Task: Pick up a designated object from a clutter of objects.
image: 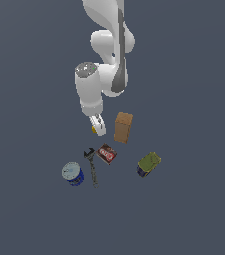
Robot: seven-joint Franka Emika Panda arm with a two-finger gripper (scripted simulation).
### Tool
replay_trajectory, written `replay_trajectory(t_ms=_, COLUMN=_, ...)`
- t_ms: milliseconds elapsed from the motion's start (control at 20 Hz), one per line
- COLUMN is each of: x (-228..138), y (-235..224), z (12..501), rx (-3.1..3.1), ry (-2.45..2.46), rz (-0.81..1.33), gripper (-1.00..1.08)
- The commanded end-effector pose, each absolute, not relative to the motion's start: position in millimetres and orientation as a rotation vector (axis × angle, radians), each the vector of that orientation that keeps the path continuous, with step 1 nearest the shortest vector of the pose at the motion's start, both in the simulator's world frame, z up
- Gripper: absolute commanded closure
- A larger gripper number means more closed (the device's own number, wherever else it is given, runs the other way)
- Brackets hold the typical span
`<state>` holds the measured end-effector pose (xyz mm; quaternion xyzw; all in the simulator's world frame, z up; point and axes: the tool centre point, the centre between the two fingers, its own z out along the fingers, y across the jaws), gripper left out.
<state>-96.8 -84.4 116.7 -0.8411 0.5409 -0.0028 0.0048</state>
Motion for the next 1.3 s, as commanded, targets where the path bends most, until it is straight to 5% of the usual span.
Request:
replay_trajectory(t_ms=0, x=-108.4, y=-86.7, z=105.5, rx=-2.567, ry=1.796, rz=-0.006, gripper=-0.92)
replay_trajectory(t_ms=1250, x=-150.3, y=-93.4, z=65.3, rx=-2.324, ry=2.114, rz=0.000, gripper=-0.92)
